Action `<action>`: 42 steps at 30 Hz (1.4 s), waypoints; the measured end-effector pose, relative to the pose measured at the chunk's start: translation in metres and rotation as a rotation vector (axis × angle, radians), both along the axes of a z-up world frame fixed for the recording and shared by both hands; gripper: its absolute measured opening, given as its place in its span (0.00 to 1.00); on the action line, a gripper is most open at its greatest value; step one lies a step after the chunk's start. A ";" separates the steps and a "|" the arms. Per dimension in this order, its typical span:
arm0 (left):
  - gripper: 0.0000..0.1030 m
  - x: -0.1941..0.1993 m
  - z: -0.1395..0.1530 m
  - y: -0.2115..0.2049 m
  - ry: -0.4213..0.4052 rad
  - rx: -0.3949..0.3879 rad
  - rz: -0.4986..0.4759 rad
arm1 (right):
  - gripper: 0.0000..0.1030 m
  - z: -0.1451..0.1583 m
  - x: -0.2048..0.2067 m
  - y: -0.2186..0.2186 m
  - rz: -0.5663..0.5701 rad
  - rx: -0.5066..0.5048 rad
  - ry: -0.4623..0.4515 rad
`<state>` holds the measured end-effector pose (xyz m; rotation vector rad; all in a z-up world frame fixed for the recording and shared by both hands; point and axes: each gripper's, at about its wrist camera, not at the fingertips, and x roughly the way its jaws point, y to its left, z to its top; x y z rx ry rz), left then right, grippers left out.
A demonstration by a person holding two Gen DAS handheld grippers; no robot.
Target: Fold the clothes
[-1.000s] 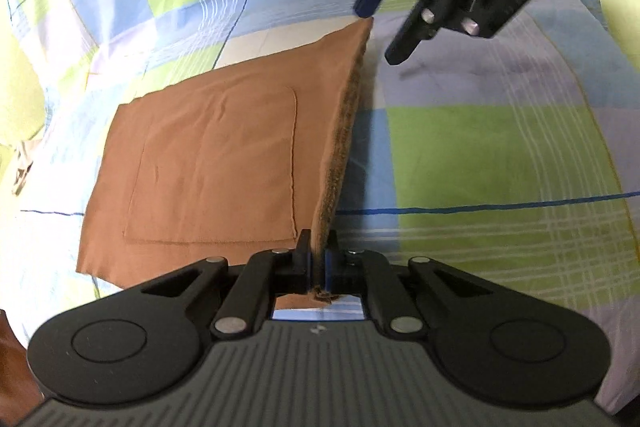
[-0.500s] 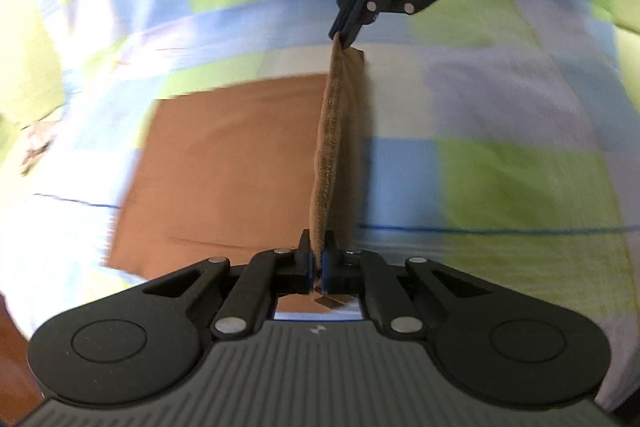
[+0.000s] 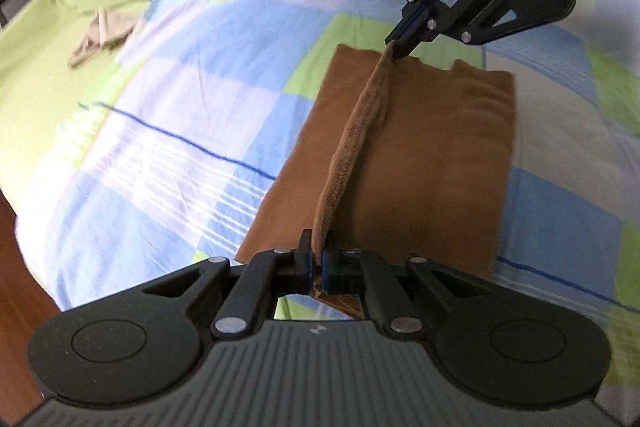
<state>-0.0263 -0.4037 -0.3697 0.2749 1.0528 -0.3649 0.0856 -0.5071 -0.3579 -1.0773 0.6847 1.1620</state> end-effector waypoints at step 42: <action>0.26 -0.018 -0.010 0.031 0.050 -0.129 0.122 | 0.05 -0.031 0.054 0.037 -0.082 -0.034 0.130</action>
